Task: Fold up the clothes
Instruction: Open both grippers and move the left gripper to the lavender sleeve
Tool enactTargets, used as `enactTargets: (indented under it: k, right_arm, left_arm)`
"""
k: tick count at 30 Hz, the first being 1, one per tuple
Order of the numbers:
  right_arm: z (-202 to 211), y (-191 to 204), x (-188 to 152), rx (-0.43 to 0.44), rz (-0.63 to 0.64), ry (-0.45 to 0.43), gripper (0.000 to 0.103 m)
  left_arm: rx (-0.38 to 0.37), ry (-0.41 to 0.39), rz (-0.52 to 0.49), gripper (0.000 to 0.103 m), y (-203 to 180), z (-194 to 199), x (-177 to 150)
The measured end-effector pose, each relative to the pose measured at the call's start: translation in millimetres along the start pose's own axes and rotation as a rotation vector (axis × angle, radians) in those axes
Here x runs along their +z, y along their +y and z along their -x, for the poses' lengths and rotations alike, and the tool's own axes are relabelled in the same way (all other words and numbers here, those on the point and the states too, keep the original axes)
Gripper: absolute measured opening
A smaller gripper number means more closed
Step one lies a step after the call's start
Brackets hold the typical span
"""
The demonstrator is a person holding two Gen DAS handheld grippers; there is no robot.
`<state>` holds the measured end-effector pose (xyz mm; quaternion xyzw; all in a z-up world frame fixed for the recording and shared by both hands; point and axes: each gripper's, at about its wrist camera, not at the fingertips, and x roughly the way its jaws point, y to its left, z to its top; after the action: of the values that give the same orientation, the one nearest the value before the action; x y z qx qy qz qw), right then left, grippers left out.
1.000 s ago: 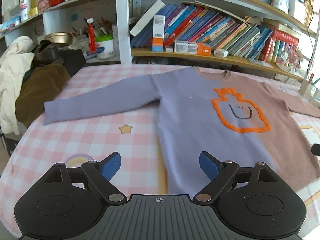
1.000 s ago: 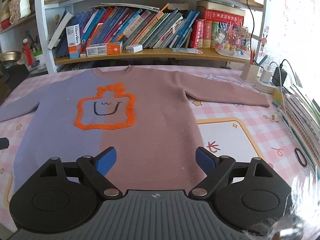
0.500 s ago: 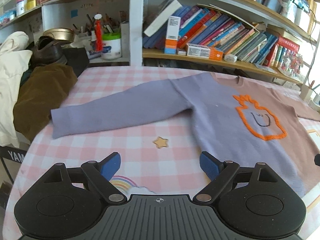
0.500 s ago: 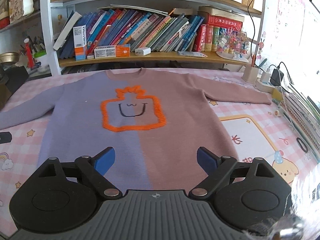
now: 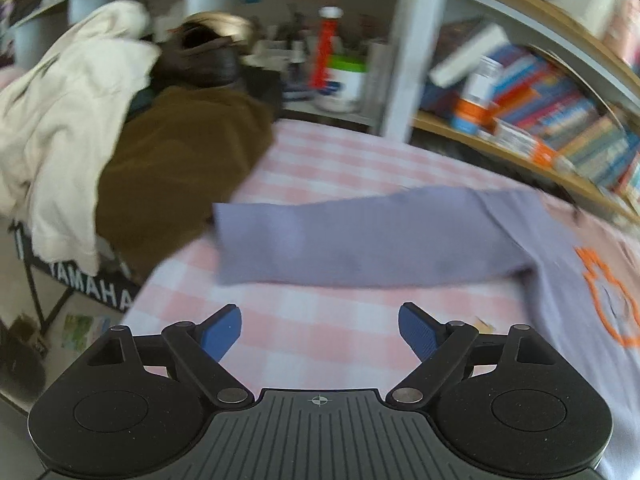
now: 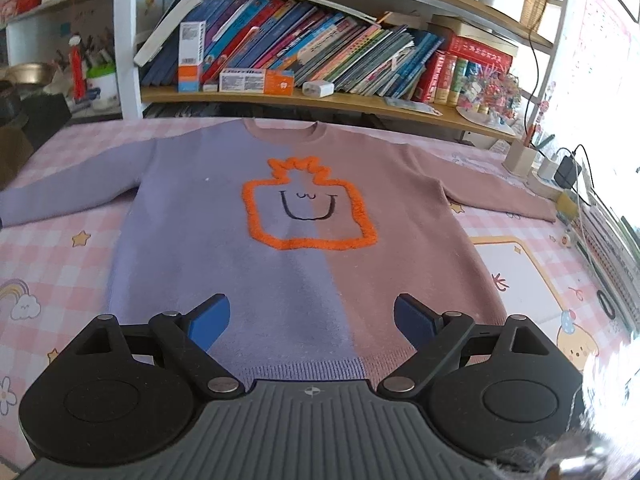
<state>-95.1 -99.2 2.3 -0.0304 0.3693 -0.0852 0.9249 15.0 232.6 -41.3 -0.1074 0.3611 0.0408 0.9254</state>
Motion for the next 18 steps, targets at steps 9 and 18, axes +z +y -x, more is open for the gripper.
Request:
enactTargets:
  k: [9, 18]
  right_arm:
    - [1.2, 0.7, -2.9, -0.061, 0.018, 0.041, 0.089]
    - [2.9, -6.8, -5.6, -0.11, -0.001, 0.065, 0.089]
  left_arm:
    - [0.006, -0.014, 0.271, 0.061, 49.9, -36.3, 16.1]
    - [-0.16, 0.004, 0.371, 0.057, 19.5, -59.9, 22.5]
